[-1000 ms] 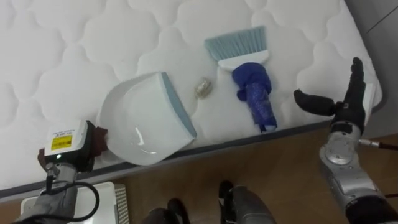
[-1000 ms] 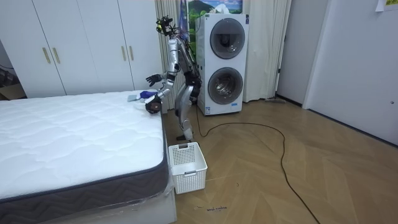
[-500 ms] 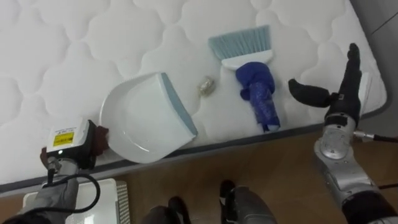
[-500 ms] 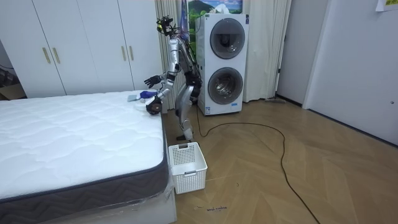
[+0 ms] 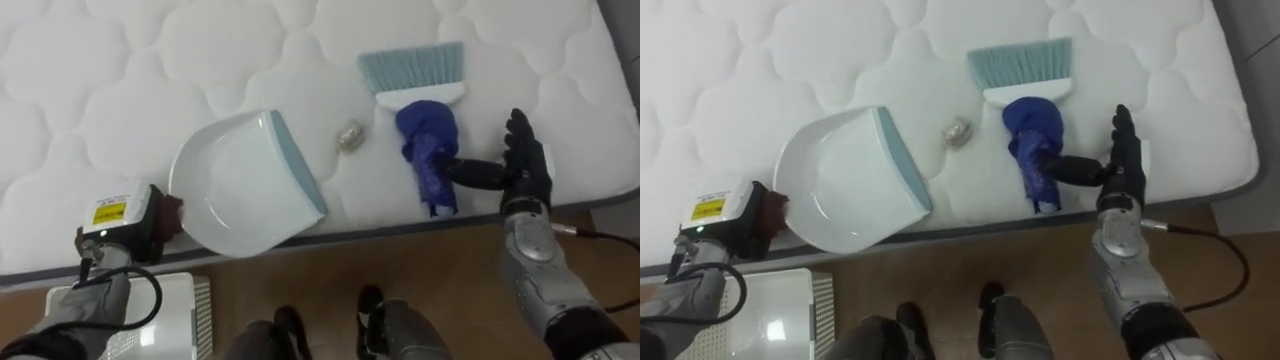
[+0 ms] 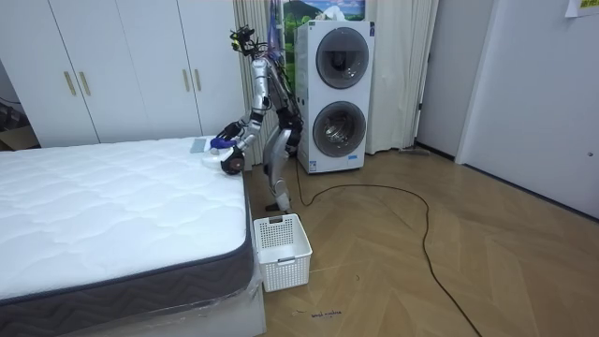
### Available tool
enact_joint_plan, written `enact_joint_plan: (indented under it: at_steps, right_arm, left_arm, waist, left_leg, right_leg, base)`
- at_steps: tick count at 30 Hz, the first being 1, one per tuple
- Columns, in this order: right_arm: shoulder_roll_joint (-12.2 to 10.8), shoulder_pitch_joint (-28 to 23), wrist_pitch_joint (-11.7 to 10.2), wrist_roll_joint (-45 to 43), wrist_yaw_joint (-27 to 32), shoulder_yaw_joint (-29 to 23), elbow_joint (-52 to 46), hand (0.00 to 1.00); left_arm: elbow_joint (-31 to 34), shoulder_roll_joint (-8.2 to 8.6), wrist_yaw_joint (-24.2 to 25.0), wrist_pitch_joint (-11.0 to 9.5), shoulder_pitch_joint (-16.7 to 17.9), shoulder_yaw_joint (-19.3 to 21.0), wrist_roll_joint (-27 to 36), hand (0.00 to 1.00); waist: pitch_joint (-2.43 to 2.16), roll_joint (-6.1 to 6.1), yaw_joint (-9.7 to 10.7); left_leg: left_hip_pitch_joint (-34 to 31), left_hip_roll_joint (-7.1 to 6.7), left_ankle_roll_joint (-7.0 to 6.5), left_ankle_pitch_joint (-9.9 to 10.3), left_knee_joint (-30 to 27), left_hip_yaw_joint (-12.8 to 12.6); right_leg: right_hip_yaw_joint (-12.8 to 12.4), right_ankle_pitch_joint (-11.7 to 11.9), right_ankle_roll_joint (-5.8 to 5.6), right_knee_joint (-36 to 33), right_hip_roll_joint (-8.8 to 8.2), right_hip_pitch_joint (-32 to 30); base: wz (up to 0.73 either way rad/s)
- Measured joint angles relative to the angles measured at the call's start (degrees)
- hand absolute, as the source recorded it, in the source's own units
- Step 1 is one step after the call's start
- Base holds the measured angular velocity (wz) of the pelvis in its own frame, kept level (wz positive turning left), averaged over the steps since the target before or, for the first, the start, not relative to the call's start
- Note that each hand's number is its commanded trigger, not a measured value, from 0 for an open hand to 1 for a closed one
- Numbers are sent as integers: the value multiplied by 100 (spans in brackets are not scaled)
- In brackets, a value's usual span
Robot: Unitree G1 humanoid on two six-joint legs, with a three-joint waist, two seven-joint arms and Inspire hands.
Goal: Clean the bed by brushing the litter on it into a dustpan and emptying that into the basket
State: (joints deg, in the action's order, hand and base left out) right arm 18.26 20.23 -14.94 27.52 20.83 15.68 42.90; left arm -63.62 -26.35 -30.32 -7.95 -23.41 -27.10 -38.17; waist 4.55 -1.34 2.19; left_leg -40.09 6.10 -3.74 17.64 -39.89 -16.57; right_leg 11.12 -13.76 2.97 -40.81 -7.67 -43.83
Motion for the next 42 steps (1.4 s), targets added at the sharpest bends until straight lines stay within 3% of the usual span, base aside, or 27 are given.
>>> enact_joint_plan:
  at_steps: [29, 42]
  right_arm:
    - [-2, 121, -1, -33, -281, 111, -5, 0]
    - [-163, 184, 0, 155, -397, 158, -191, 0]
  left_arm:
    - [15, 34, 249, 157, -103, 13, 20, 100]
    - [13, 91, 346, 284, -73, 8, -144, 100]
  waist:
    - [-6, -4, -50]
    - [-20, -11, -61]
  left_leg:
    - [-7, 10, 9, -6, -138, -84]
    - [90, 1, 25, -20, -130, -97]
  right_leg:
    - [-85, -9, 68, -275, -31, -132]
    - [-85, -2, 89, -285, -45, -58]
  base:
    - [0]
    - [-1]
